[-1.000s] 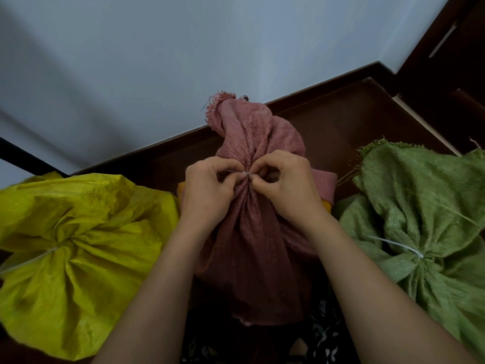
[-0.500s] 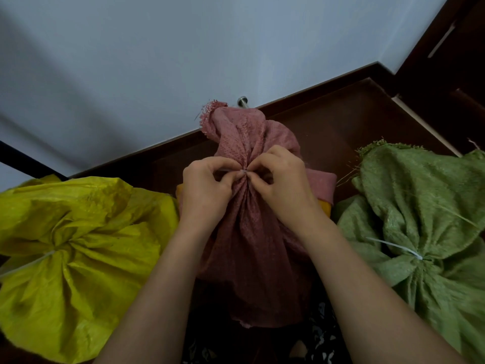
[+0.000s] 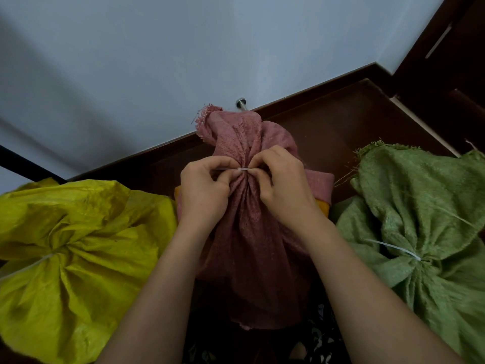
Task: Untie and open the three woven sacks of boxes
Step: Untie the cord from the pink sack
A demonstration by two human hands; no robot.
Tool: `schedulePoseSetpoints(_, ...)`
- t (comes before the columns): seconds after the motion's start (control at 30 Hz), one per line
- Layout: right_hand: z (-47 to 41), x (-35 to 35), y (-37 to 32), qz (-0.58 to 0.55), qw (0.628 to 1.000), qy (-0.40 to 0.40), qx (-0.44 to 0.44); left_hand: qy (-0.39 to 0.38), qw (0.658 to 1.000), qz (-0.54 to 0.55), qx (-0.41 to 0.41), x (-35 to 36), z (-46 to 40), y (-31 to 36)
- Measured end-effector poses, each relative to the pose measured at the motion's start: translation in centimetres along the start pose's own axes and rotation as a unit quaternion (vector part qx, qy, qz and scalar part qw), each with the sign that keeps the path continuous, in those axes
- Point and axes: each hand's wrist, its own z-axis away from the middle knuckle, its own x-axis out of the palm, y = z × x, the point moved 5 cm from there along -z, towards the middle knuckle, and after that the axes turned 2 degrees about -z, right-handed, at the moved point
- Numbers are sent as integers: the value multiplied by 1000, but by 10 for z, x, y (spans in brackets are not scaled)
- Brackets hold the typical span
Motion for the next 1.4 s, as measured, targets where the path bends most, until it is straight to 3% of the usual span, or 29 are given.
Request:
schedulePoseSetpoints(0.37,-2,-6,-2,-35,999,15,0,21,1000,9,9,-2,2,8)
schedulePoseSetpoints(0.63,-1,-8,-5,-12,999,46,-13,-7,999,54,-5,-1,0,8)
schedulePoseSetpoints(0.87,-2,-10,-7,-21,998,61,-22,-15,998,3,57,-1,0,13)
schedulePoseSetpoints(1.13,-5,-14,-3,-48,995,90,3,-2,999,33,5,-1,0,11)
schedulePoseSetpoints(1.4,-4,-9,0,-117,991,23,62,-4,1000,8,25,2,-1,12)
